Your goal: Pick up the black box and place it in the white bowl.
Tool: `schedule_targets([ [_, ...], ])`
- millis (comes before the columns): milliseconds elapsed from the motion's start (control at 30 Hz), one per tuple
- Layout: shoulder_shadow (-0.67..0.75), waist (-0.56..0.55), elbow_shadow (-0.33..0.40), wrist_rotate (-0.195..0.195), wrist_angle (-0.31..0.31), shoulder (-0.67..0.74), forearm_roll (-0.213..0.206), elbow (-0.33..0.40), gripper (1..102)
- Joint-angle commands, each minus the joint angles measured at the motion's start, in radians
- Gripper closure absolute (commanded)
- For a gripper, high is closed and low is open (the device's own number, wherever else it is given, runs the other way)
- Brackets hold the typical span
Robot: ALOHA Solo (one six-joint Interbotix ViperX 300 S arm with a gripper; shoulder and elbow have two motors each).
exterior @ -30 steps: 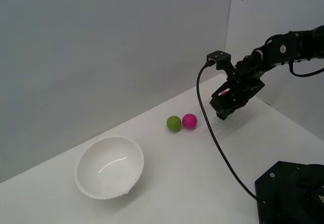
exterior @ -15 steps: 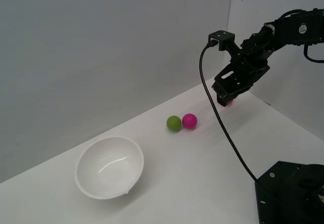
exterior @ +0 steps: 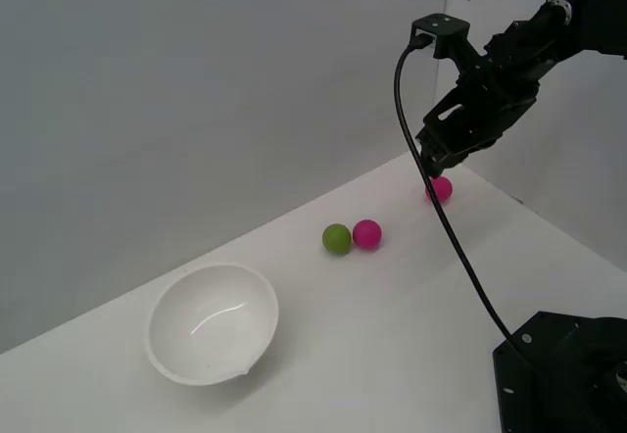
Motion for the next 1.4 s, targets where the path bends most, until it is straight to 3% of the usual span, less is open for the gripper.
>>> schedule_targets([
  [0, 0.029, -0.009, -0.04, -0.003, 0.018, 0.021, -0.012, -0.031, 100],
  [1033, 0.043, -0.44, -0.13, -0.189, 0.018, 0.035, -0.023, -0.121, 100],
  [1367, 0.02, -0.557, -0.133, -0.238, -0.029, 0.015, -0.043, -0.124, 100],
])
